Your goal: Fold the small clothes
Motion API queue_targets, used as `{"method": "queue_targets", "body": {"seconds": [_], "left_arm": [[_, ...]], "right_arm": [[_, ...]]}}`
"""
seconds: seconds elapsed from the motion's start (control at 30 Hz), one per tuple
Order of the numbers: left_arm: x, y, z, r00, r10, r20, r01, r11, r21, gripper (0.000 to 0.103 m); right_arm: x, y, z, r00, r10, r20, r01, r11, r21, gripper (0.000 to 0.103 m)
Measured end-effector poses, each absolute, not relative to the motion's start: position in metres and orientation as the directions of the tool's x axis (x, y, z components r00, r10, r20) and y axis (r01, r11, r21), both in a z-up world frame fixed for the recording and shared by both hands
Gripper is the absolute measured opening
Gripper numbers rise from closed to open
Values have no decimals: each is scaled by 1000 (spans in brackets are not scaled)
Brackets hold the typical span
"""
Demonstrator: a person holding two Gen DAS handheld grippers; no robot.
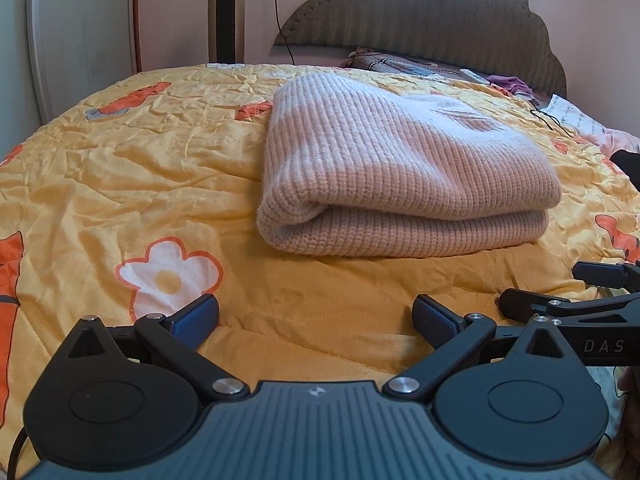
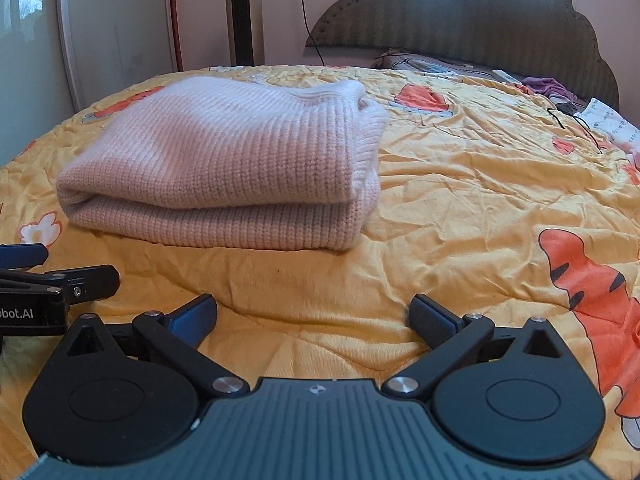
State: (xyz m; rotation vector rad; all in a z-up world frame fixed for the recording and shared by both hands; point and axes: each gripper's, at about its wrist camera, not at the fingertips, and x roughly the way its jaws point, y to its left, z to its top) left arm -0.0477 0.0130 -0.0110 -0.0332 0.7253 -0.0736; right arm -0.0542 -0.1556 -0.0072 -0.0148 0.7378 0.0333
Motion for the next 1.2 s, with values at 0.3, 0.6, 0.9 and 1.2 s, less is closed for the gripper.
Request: {"method": "queue_targets", "body": {"seconds": [0.3, 0.6, 0.9, 1.2], "left_arm": [[-47, 14, -11, 746, -82, -660, 56, 997, -61, 103], [-47, 14, -11, 746, -81, -661, 56, 997, -58, 103], [-47, 14, -11, 746, -82, -661, 56, 997, -60, 103], [-47, 14, -11, 746, -80, -661, 56, 997, -57, 103]], "right_arm": [[-56, -157, -6, 741, 33, -671, -35, 999, 10, 102], [-56, -156, -6, 738, 25, -674, -34, 999, 0, 102], [-56, -156, -7, 738, 20, -675, -37, 999, -11, 102], [-56, -156, -7, 738, 19, -675, -37, 999, -12, 102]]}}
